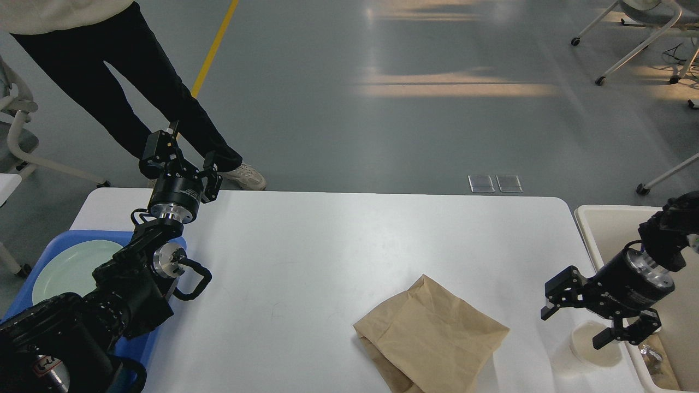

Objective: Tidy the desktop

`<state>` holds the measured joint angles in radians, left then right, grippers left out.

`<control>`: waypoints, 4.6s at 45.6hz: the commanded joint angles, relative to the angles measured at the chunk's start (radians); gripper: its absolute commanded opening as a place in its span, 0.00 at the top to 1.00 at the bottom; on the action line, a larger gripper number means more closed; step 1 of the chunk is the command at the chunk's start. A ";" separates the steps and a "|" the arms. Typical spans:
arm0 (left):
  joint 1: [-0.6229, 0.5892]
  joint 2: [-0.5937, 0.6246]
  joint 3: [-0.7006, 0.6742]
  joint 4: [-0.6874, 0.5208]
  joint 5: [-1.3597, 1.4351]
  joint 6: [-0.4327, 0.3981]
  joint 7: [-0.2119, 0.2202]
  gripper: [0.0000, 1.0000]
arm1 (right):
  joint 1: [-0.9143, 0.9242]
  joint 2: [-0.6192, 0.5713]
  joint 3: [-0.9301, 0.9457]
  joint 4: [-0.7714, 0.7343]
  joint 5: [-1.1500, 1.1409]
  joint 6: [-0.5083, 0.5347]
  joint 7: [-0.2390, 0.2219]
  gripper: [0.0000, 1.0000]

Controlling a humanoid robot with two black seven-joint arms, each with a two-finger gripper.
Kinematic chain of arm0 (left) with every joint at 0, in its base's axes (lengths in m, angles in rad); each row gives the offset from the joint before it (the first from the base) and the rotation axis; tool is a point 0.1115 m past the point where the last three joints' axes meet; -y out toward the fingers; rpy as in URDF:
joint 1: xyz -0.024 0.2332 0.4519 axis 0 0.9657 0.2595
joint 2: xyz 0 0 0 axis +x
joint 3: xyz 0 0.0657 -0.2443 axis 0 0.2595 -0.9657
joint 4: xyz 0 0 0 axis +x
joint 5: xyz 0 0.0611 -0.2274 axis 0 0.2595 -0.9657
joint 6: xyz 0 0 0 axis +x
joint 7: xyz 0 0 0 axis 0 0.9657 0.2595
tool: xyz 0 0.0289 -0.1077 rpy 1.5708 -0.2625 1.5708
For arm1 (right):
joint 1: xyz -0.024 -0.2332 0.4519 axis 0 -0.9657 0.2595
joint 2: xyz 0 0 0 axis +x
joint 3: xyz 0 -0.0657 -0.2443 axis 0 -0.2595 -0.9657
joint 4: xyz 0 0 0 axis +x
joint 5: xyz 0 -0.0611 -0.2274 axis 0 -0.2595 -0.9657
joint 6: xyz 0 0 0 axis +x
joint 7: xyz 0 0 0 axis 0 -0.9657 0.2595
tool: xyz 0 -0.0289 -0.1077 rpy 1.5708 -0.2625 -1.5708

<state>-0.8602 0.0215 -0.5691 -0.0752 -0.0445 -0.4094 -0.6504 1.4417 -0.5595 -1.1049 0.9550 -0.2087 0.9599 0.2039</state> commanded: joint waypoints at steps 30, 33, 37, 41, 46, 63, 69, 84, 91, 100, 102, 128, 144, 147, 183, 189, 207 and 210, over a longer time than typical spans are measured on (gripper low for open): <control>0.000 0.000 0.000 0.000 0.000 0.000 0.000 0.03 | -0.191 -0.007 0.076 -0.139 0.000 -0.098 0.000 0.00; 0.000 0.000 0.000 0.000 0.000 0.000 0.000 0.03 | -0.202 -0.008 0.083 -0.147 0.000 -0.099 0.000 0.00; 0.000 0.000 0.000 0.000 0.000 0.000 0.000 0.03 | -0.210 -0.017 0.088 -0.147 0.008 -0.115 0.000 0.00; 0.000 0.000 0.000 0.000 0.000 0.000 0.000 0.03 | -0.210 -0.022 0.088 -0.147 0.021 -0.119 -0.001 0.00; 0.000 0.000 0.000 0.000 0.000 0.000 0.000 0.03 | -0.210 -0.031 0.086 -0.147 0.054 -0.122 -0.001 0.16; 0.001 0.000 0.000 0.000 0.000 0.000 0.000 0.03 | -0.211 -0.036 0.086 -0.133 0.064 -0.105 -0.001 1.00; 0.000 0.000 0.000 0.000 0.000 0.000 0.000 0.03 | -0.210 -0.037 0.085 -0.127 0.063 -0.109 -0.001 1.00; 0.000 0.000 0.000 0.000 0.000 0.000 0.000 0.03 | -0.152 -0.074 0.076 -0.127 0.075 -0.105 0.009 1.00; 0.000 0.000 0.000 0.000 0.000 0.000 0.000 0.03 | -0.070 -0.125 0.033 -0.127 0.166 -0.064 0.011 1.00; 0.000 0.000 0.000 0.000 0.000 0.000 0.000 0.03 | 0.101 -0.134 -0.104 -0.125 0.173 -0.004 0.011 1.00; 0.001 0.000 0.000 0.000 0.000 0.000 0.000 0.03 | 0.170 -0.132 -0.151 -0.124 0.172 0.000 0.011 1.00; 0.000 0.000 0.000 0.000 0.000 0.000 0.000 0.03 | 0.585 -0.129 -0.362 -0.318 0.103 0.000 0.002 1.00; 0.000 0.000 0.000 0.000 0.000 0.000 0.000 0.03 | 0.366 -0.290 -0.159 -0.392 0.123 -0.298 0.003 1.00; 0.001 0.000 0.000 0.000 0.000 0.000 0.000 0.03 | 0.277 -0.293 -0.116 -0.392 0.124 -0.407 0.003 1.00; 0.001 0.000 0.000 0.000 0.000 0.000 0.000 0.03 | -0.564 -0.175 0.435 -0.610 0.127 -0.874 0.009 0.22; 0.000 0.000 0.000 0.000 0.000 0.000 0.000 0.03 | -0.570 -0.174 0.428 -0.605 0.129 -0.871 0.011 0.07; 0.000 0.000 0.000 0.000 0.000 0.000 0.000 0.03 | -0.472 -0.215 0.306 -0.493 0.109 -0.742 0.009 0.00; 0.000 0.000 0.000 0.000 0.000 0.000 0.000 0.03 | -0.411 -0.221 0.249 -0.460 0.109 -0.670 0.009 0.00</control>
<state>-0.8603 0.0215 -0.5691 -0.0752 -0.0445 -0.4095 -0.6504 0.9392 -0.7653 -0.7686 0.4480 -0.0965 0.1874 0.2133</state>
